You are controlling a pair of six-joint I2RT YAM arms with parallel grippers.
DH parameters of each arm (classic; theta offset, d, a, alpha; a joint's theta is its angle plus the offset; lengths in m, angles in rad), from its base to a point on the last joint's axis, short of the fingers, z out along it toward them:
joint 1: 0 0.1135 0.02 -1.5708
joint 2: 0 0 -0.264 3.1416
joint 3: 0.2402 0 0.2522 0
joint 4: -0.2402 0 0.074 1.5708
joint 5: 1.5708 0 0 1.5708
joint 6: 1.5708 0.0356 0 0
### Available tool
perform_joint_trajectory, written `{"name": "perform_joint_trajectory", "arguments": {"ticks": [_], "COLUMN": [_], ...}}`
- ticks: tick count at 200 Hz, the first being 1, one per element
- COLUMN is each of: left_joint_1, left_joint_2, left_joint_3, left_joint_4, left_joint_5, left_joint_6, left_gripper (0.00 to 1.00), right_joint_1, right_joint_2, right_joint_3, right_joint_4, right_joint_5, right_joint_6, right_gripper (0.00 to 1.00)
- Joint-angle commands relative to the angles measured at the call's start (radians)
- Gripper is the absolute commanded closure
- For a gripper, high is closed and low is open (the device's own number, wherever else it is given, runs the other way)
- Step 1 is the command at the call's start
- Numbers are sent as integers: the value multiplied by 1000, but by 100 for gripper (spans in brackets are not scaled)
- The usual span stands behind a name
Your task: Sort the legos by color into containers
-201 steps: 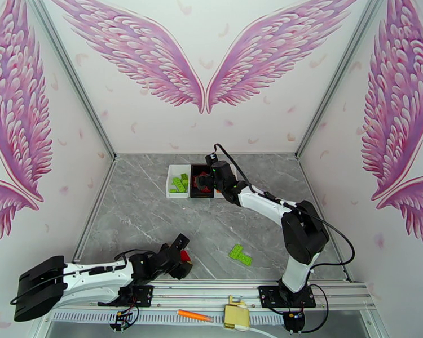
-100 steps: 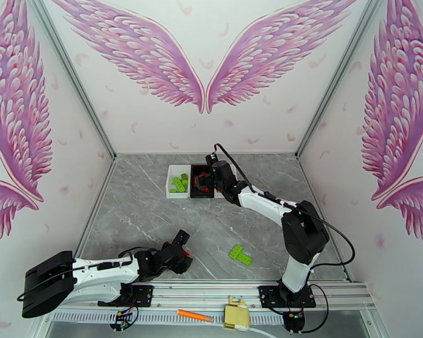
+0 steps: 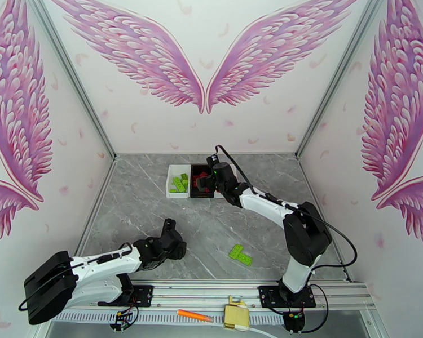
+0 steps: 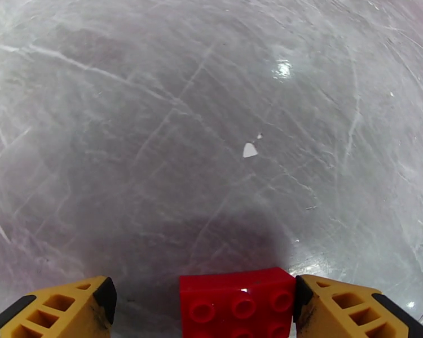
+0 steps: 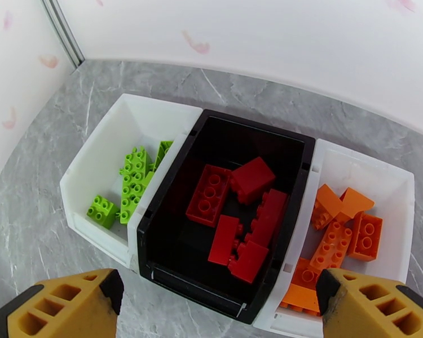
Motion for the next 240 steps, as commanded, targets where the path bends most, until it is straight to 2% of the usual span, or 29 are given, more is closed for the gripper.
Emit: {"name": "perform_joint_trajectory", "arguments": {"ticks": [1,62,97,133,166,188,240], "left_joint_1": [-14,-26,-21,-12,3,32,157], "left_joint_2": [5,111,159,164,110,92,244], "left_joint_3": [44,123,142,155,184,195,385], "left_joint_4": [-97,-133,-112,-115,-91,17,202], "left_joint_5": [8,37,51,42,9,-14,22], "left_joint_6": [-42,55,81,82,103,149,306], "left_gripper": [13,19,30,48,51,52,53], "right_joint_1": [-7,-8,-7,-8,-9,-11,-12], "right_joint_2": [-36,-40,-58,-82,-118,-165,-363], "right_joint_3": [-24,-40,-46,-62,-98,-145,-302], "right_joint_4": [11,23,16,9,10,9,-21], "right_joint_5": [2,-10,-1,8,23,37,23], "right_joint_6": [22,40,31,25,35,54,182], "right_gripper": [5,5,5,5,5,5,5]}}
